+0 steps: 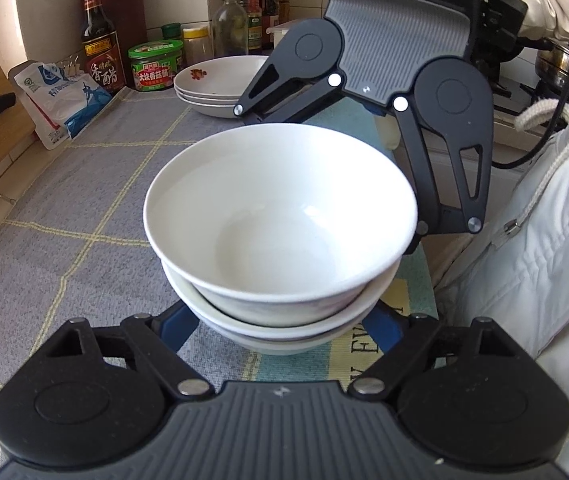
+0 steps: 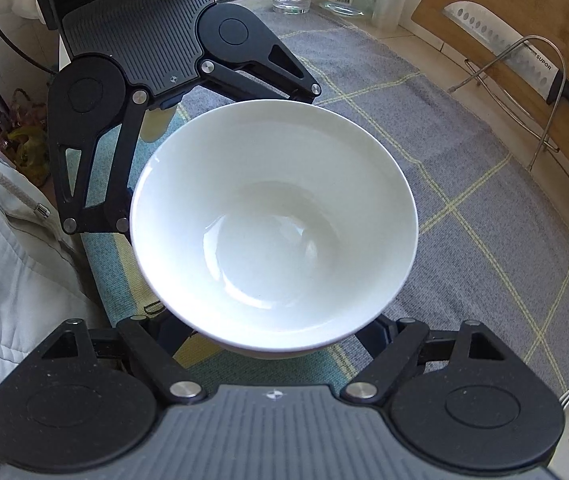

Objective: Organize plates and bowls
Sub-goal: 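Carry the bowl stack with both grippers over to the white plate stack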

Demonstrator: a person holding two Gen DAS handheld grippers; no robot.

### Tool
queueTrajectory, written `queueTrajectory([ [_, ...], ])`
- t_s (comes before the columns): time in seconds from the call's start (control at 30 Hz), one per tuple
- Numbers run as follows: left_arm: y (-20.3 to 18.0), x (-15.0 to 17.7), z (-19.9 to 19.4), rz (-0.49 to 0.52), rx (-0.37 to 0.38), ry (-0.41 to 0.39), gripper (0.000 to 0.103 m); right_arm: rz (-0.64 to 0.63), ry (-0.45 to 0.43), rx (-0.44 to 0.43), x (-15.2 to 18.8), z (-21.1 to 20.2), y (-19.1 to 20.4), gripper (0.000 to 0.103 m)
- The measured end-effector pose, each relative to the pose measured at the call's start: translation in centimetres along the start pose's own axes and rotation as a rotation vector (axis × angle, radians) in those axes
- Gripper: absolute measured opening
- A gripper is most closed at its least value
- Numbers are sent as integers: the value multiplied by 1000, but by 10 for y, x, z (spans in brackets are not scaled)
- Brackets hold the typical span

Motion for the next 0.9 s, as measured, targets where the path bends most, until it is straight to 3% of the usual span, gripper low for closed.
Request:
queueTrajectory([
  [0.57,-4,-3,-3,-28,-20,17,87,5,-22,-5,1,-2,1,87],
  [0.9,-6,-34,-2,-46,-43,16,87,-13,-40,-23,8,-25,-13,87],
])
Point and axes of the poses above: each gripper's, at about its wrist camera, not at the fingertips, and z roughly the way its jaws point, y to its left, x to its underside, the point moved 2 cm from there along z, roughly the way its jaws point, and after that the axes turned 5 degrees about z, right-handed, at the moved point
